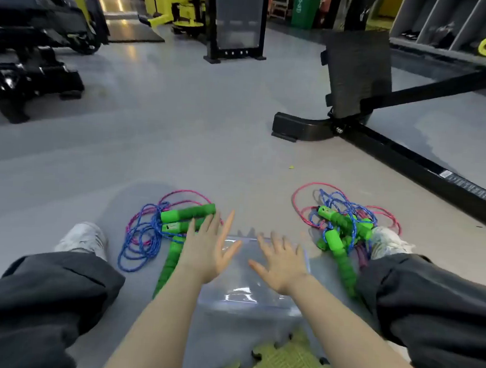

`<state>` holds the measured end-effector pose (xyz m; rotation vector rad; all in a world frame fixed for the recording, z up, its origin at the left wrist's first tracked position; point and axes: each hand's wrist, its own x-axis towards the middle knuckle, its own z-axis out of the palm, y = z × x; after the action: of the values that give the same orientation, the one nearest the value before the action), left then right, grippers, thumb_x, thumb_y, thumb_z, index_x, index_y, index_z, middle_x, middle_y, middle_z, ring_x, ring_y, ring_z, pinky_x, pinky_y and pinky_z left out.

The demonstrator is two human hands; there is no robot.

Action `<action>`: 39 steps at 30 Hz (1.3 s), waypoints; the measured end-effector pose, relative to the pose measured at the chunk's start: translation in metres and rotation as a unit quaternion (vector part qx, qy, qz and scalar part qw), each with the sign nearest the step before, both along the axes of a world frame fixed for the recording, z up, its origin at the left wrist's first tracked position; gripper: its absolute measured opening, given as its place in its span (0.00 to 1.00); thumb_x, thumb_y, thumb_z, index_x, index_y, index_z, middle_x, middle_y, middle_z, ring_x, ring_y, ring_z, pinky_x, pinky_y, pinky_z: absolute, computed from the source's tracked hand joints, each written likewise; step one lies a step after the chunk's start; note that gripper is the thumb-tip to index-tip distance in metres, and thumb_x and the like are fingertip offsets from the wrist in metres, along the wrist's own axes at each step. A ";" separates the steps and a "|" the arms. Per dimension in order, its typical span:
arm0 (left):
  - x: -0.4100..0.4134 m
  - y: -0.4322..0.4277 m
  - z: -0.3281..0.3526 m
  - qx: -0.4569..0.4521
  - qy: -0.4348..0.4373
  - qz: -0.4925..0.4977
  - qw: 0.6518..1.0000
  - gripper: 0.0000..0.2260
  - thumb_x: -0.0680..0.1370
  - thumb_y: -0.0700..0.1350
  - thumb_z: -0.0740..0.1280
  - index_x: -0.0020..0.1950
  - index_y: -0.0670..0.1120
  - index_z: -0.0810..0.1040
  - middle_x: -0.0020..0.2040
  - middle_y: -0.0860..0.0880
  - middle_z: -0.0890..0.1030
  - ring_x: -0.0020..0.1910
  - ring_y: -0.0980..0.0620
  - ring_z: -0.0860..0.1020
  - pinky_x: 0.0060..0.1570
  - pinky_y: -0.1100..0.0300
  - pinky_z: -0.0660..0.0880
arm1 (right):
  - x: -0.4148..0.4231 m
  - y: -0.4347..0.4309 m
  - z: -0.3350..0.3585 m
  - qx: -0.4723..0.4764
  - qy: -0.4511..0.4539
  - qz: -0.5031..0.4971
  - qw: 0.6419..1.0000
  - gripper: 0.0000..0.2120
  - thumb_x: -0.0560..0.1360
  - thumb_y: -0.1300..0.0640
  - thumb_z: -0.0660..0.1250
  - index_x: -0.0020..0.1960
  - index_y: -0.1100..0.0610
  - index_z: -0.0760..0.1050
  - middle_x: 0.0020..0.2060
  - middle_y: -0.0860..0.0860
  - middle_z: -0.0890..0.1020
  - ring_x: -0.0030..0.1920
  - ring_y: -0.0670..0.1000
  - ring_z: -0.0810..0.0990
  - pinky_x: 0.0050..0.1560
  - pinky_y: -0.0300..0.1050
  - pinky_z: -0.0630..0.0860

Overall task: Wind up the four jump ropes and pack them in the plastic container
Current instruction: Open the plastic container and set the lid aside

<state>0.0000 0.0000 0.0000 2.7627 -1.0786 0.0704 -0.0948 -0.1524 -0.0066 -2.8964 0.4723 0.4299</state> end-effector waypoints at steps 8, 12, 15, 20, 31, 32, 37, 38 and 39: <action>0.010 -0.028 -0.045 0.076 0.056 -0.009 0.995 0.42 0.77 0.64 0.28 0.71 0.46 0.70 0.68 0.39 0.72 0.66 0.42 0.73 0.61 0.35 0.68 | 0.004 -0.010 -0.041 -0.010 -0.006 0.020 1.000 0.59 0.49 0.28 0.13 0.76 0.47 0.37 0.76 0.53 0.37 0.76 0.58 0.37 0.71 0.63 0.36; 0.021 -0.037 -0.051 0.116 0.067 -0.015 0.991 0.39 0.71 0.63 0.30 0.77 0.53 0.57 0.75 0.41 0.61 0.72 0.44 0.65 0.67 0.39 0.60 | 0.027 -0.043 -0.034 -0.023 0.005 0.099 0.995 0.52 0.56 0.27 0.20 0.75 0.49 0.35 0.76 0.51 0.38 0.76 0.56 0.39 0.72 0.57 0.33; 0.018 -0.043 -0.046 0.106 0.101 0.028 0.989 0.27 0.76 0.60 0.47 0.67 0.54 0.75 0.64 0.38 0.76 0.55 0.41 0.79 0.47 0.41 0.74 | 0.040 -0.055 -0.032 -0.108 -0.045 0.101 0.988 0.47 0.67 0.27 0.28 0.75 0.52 0.57 0.74 0.57 0.61 0.73 0.62 0.60 0.72 0.58 0.43; 0.011 -0.057 -0.056 0.118 0.101 0.160 0.975 0.25 0.81 0.61 0.45 0.78 0.57 0.48 0.75 0.40 0.55 0.71 0.44 0.60 0.63 0.48 0.63 | 0.030 -0.044 -0.031 -0.083 -0.085 -0.086 0.989 0.33 0.75 0.36 0.48 0.68 0.56 0.71 0.62 0.61 0.76 0.59 0.63 0.77 0.58 0.60 0.71; 0.025 -0.056 -0.052 0.018 0.139 0.179 0.974 0.20 0.82 0.55 0.52 0.60 0.42 0.74 0.57 0.41 0.79 0.57 0.42 0.77 0.53 0.52 0.71 | 0.035 -0.065 -0.034 0.419 -0.126 -0.418 0.796 0.12 0.79 0.49 0.59 0.49 0.58 0.73 0.43 0.56 0.79 0.39 0.56 0.79 0.42 0.49 0.80; 0.034 -0.057 -0.053 -0.051 0.205 0.182 0.960 0.20 0.82 0.53 0.54 0.58 0.39 0.75 0.56 0.38 0.79 0.56 0.41 0.77 0.53 0.52 0.71 | 0.034 -0.069 -0.032 0.457 -0.108 -0.417 0.778 0.11 0.79 0.50 0.60 0.49 0.57 0.73 0.39 0.54 0.79 0.33 0.52 0.77 0.37 0.45 0.79; 0.058 -0.048 -0.057 -0.364 0.558 0.256 0.700 0.07 0.78 0.43 0.67 0.46 0.39 0.80 0.39 0.42 0.82 0.33 0.49 0.79 0.34 0.59 0.75 | 0.029 -0.087 -0.041 0.545 -0.095 -0.409 0.726 0.20 0.78 0.48 0.62 0.59 0.64 0.72 0.40 0.58 0.78 0.35 0.55 0.77 0.36 0.45 0.77; 0.061 -0.044 -0.058 -0.369 0.595 0.252 0.668 0.05 0.78 0.41 0.66 0.48 0.39 0.80 0.37 0.45 0.83 0.32 0.52 0.81 0.31 0.64 0.77 | 0.029 -0.088 -0.041 0.548 -0.096 -0.407 0.724 0.21 0.78 0.49 0.62 0.59 0.66 0.71 0.40 0.58 0.79 0.36 0.55 0.78 0.36 0.45 0.77; 0.062 -0.040 -0.059 -0.369 0.620 0.249 0.646 0.05 0.78 0.39 0.66 0.50 0.39 0.79 0.37 0.47 0.84 0.33 0.54 0.82 0.32 0.65 0.78 | 0.028 -0.088 -0.042 0.553 -0.095 -0.401 0.724 0.21 0.78 0.49 0.62 0.59 0.67 0.72 0.40 0.58 0.79 0.36 0.54 0.78 0.36 0.45 0.77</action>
<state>0.0623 -0.0404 -0.0590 1.5460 0.1384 -0.9316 -0.0668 -0.2405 -0.0483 -1.3645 0.9375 0.1460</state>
